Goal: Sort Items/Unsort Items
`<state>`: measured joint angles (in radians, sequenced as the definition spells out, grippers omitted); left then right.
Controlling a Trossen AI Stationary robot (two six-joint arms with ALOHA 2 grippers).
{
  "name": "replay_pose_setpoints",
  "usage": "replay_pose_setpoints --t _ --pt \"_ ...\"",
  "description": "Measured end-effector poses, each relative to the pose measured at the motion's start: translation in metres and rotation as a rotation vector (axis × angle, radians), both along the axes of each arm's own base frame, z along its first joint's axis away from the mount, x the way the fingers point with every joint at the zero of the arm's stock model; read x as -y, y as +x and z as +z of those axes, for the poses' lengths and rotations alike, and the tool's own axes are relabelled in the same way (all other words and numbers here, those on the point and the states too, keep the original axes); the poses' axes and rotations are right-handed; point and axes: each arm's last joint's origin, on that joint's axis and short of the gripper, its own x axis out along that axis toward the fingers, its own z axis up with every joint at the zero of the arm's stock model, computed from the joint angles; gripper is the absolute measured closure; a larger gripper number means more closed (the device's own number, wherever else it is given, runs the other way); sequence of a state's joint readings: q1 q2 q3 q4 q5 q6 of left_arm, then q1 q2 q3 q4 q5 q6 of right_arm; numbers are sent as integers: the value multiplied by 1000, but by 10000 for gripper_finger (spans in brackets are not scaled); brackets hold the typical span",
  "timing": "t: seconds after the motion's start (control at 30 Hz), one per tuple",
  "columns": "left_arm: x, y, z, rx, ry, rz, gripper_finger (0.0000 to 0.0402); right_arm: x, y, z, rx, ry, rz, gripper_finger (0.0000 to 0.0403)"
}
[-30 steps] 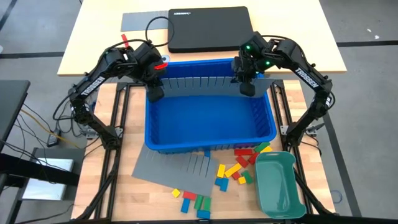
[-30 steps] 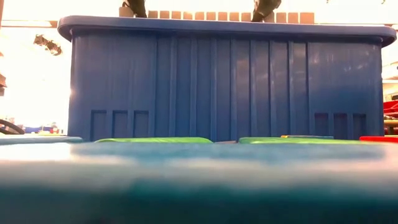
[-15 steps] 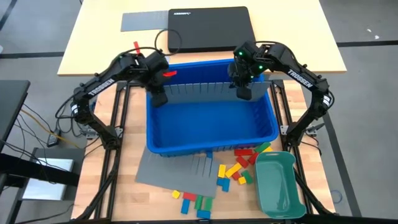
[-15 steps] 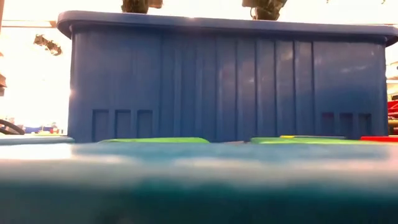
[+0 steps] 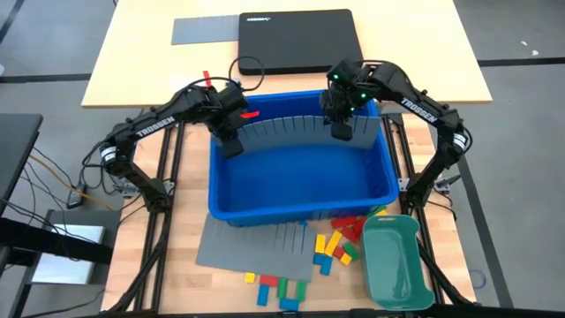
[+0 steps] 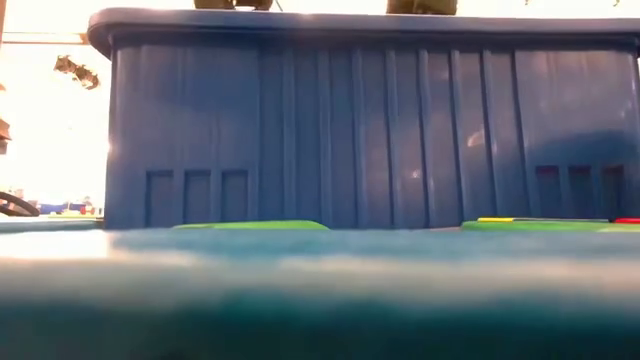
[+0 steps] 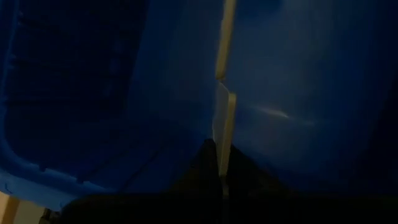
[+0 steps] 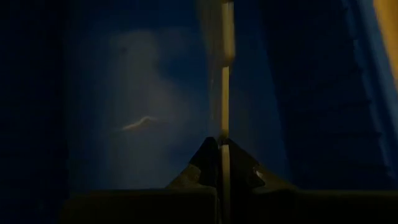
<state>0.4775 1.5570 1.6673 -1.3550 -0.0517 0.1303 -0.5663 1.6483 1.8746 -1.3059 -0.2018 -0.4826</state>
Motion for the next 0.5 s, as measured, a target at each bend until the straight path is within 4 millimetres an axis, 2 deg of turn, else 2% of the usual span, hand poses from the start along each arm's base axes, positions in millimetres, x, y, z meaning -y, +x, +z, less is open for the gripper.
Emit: replay_pose_setpoints --t 0.27,0.4,0.5 --pt "-1 0 -23 -62 -37 -14 400 8 7 -46 -54 62 -11 403" --pt "-2 1 -30 -64 -36 -16 400 10 9 -60 -72 69 -15 402" --pt "-2 2 -32 -66 -37 -15 399 9 9 -64 -79 80 -20 396"
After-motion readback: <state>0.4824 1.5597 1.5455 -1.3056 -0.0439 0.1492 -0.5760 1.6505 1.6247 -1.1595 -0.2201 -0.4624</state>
